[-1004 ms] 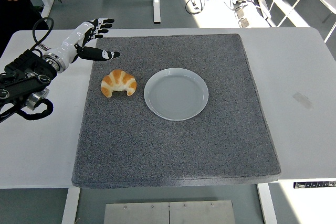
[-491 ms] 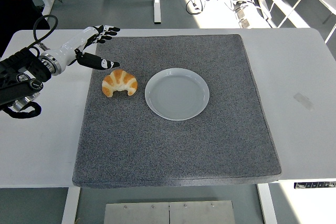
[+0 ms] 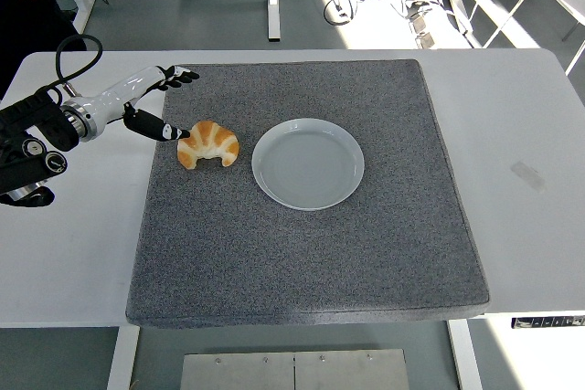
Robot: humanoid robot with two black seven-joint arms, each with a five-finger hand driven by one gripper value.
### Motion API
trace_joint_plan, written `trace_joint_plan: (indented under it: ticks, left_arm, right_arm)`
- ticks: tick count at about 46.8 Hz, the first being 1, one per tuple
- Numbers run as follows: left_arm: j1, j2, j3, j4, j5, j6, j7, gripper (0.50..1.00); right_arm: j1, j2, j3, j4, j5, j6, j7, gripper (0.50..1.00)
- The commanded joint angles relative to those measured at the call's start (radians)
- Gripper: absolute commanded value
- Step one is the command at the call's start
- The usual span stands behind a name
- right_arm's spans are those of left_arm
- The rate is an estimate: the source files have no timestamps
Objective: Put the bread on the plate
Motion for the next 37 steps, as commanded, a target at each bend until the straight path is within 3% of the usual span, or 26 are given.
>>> trace_joint_plan:
  ticks: [1,11,37]
  left_arm:
    - [0.000,-0.001,0.012,0.000,0.015,0.000,0.002,0.895]
    - [0.001,-0.012,0.022,0.000,0.038,-0.003,0.062,0.895]
    - [0.005,-0.069,0.026,0.020,0.110,-0.003,0.096,0.887]
  right_arm:
    - [0.000,0.000,0.000,0.000,0.000,0.000,0.001,1.000]
    - [0.000,0.000,0.000,0.000,0.000,0.000,-0.001,1.000]
    - [0.000,0.000,0.000,0.000,0.000,0.000,-0.001,1.000]
